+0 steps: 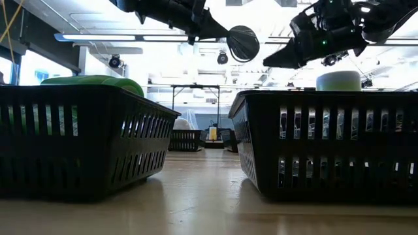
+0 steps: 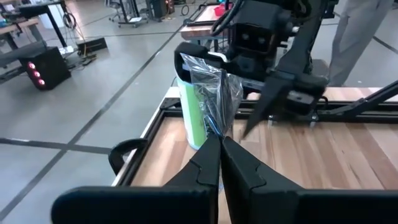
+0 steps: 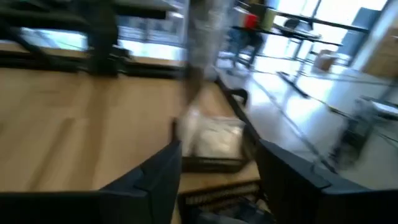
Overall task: Pick & Place Travel size toiletries
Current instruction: Put the black hairbrush into the bottom right black bin
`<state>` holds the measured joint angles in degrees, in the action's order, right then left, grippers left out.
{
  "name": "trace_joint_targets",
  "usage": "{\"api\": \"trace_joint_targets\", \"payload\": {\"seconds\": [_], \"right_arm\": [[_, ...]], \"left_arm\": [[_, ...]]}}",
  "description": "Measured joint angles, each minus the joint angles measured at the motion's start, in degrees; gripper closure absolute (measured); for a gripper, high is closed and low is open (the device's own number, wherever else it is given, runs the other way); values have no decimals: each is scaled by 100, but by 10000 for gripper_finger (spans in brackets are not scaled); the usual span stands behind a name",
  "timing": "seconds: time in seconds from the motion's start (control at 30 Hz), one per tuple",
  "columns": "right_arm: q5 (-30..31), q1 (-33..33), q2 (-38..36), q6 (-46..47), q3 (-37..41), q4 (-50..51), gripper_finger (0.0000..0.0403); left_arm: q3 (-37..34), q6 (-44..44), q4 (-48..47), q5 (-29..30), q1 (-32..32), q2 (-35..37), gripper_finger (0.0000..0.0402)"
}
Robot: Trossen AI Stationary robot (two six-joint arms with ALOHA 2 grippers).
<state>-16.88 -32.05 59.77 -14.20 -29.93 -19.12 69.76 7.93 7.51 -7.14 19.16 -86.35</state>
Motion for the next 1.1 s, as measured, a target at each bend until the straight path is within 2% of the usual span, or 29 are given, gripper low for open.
{"api": "trace_joint_targets", "payload": {"seconds": [0.1,0.27,0.43,0.57,0.8,0.93,1.1], "right_arm": [[-443,14,0,55,0,-154,192],[-510,93,0,279,0,-709,196],[-868,174,132,402,-2,-942,199],[-567,346,471,504,0,-1213,199],[-568,579,957,549,11,-2036,199],[-26,581,968,551,9,-1889,199],[340,583,891,505,0,-1694,199]], "left_arm": [[0,91,4,1,-2,0,399],[0,23,4,2,-4,0,399],[0,-67,11,-11,-40,-42,399],[-2,-68,4,-133,-101,-83,399],[0,-91,41,-143,-166,-70,399],[0,-90,-32,-140,-166,-81,399],[-2,-90,-182,-136,-155,-81,399]]}}
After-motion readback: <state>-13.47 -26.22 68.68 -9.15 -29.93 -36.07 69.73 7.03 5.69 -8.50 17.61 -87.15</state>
